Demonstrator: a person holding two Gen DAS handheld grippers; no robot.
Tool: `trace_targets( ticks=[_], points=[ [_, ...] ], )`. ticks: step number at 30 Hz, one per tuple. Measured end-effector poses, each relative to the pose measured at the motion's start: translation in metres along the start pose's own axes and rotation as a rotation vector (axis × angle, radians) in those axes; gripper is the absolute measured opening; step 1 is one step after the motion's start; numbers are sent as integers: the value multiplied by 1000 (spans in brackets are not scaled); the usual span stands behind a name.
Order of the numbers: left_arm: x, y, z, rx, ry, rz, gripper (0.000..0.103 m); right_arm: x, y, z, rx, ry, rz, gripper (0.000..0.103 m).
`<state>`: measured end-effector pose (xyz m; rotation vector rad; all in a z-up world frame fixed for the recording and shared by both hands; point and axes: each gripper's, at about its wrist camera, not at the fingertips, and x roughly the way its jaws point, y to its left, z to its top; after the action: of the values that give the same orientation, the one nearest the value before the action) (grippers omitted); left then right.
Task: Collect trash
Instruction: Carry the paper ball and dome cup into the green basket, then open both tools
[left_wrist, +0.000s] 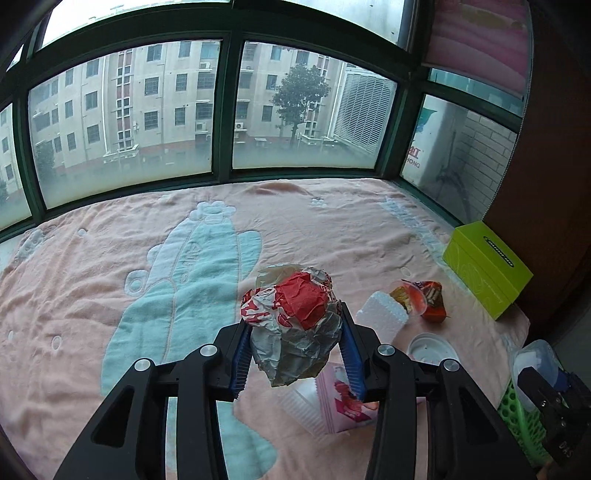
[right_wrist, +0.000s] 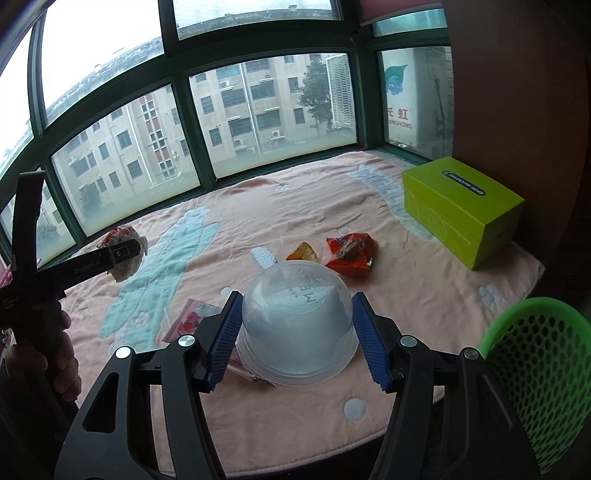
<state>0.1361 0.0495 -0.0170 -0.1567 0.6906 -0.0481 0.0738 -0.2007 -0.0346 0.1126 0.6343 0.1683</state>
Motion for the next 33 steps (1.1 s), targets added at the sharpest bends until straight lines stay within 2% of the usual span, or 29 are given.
trace_targets(
  ticks=[9,20,33],
  points=[
    [-24,-66,-14,53,-6,-138,41,-35,-43,-14,60,-20,-87,60],
    [-35,-135,-30,141,4,-246,41,-75,-90,-32,98,-54,-226,60],
    [-47,-200,-45,243,19,-348,41,-98,-145,-59,196,-27,-362,60]
  ],
)
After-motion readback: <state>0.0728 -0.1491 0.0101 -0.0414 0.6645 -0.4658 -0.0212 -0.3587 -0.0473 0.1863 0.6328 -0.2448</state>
